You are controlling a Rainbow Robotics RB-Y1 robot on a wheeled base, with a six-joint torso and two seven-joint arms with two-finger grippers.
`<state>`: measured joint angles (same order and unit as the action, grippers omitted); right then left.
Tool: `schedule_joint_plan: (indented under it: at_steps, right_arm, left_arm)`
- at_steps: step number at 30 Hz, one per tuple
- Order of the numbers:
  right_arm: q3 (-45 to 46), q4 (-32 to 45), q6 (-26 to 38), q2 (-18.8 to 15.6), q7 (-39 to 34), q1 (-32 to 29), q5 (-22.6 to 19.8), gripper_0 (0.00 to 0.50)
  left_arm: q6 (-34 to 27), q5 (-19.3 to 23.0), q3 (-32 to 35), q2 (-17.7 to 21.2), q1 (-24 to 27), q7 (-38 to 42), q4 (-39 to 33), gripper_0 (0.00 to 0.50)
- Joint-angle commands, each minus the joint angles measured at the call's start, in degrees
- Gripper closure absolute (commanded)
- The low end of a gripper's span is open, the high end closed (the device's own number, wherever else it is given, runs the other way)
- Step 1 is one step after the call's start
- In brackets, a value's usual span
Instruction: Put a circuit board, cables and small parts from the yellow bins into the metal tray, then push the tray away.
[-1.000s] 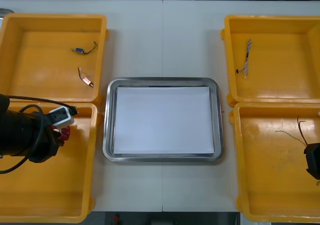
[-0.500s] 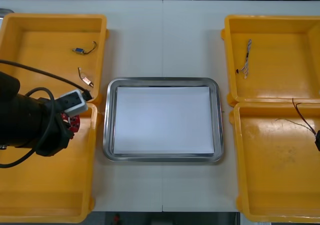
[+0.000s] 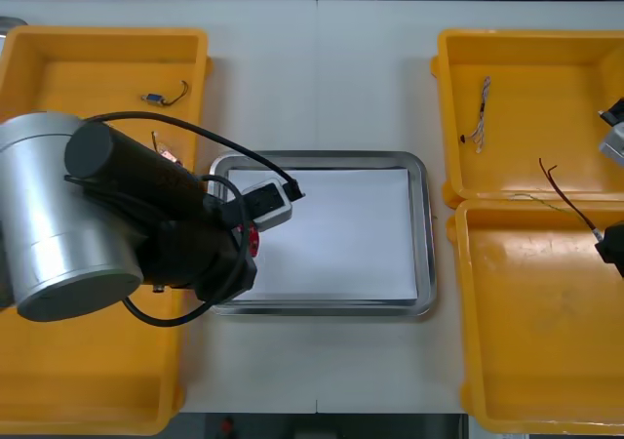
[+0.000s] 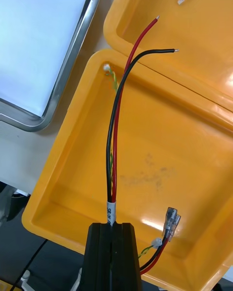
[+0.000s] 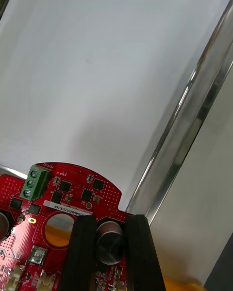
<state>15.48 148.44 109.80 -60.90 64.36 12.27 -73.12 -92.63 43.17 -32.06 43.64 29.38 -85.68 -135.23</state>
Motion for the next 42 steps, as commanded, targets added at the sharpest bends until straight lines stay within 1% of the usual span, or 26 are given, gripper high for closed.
schedule_joint_plan:
  at_steps: [1,8,11,17,26,28,29,30,31,32,33,34,35,38,42]
  right_arm:
    - [-1.7,0.5,0.2,-2.6,2.9,2.2,0.3,0.5]
    - [-2.0,0.0,0.2,-3.5,3.5,2.4,-0.6,0.5]
    - [-2.1,-0.1,0.2,-3.7,3.7,2.4,-0.6,0.5]
    - [-2.0,-0.5,0.2,-3.6,4.1,2.4,-0.5,0.5]
    - [-2.0,-1.0,0.2,-3.5,4.2,2.4,-0.2,0.5]
    - [-2.0,-1.1,0.2,-3.6,4.2,2.4,-0.1,0.5]
    - [-2.0,-1.2,0.2,-3.5,4.3,2.4,-0.1,0.5]
    - [-2.0,-1.2,0.2,-3.6,4.3,2.4,0.0,0.5]
    - [-2.1,-1.2,0.2,-3.6,4.3,2.4,0.0,0.5]
    - [-2.0,-1.2,0.2,-3.5,4.3,2.4,-0.1,0.5]
    - [-2.0,-1.2,0.2,-3.6,4.3,2.4,-0.1,0.5]
    - [-2.0,-1.2,0.2,-3.5,4.3,2.4,0.0,0.5]
    - [-2.0,-1.2,0.2,-3.5,4.3,2.4,-0.1,0.5]
    - [-2.0,-1.3,0.2,-3.6,4.3,2.4,-0.1,0.5]
    - [-2.0,-1.3,0.2,-3.6,4.5,2.6,-0.1,0.5]
  left_arm:
    - [3.7,-3.4,-4.1,-3.3,2.9,6.7,3.3,0.5]
    - [11.1,-7.3,-10.0,-4.5,3.2,6.8,10.0,0.5]
    - [13.3,-9.1,-11.8,-4.7,3.2,6.8,12.1,0.5]
    - [14.9,-10.0,-13.6,-5.1,3.2,7.0,14.4,0.5]
    - [16.6,-10.5,-15.1,-5.1,3.1,8.2,15.4,0.492]
    - [16.6,-10.6,-15.2,-5.1,3.1,8.4,15.5,0.437]
    - [16.6,-10.5,-15.2,-5.1,3.1,8.5,15.5,0.382]
    - [16.6,-10.6,-15.2,-5.1,3.1,8.5,15.5,0.295]
    - [16.6,-10.6,-15.2,-5.1,3.1,8.5,15.4,0.239]
    - [16.6,-10.6,-15.2,-5.1,3.1,8.6,15.5,0.147]
    - [16.6,-10.5,-15.1,-5.1,3.1,8.7,15.5,0.089]
    - [16.6,-10.5,-15.2,-5.1,3.1,8.8,15.5,0.064]
    - [16.6,-10.5,-15.2,-5.1,3.1,8.9,15.5,0.028]
    - [16.6,-10.6,-15.1,-5.1,3.1,9.2,15.5,0.002]
    - [15.5,-10.2,-12.6,-5.3,3.1,9.7,14.5,0.0]
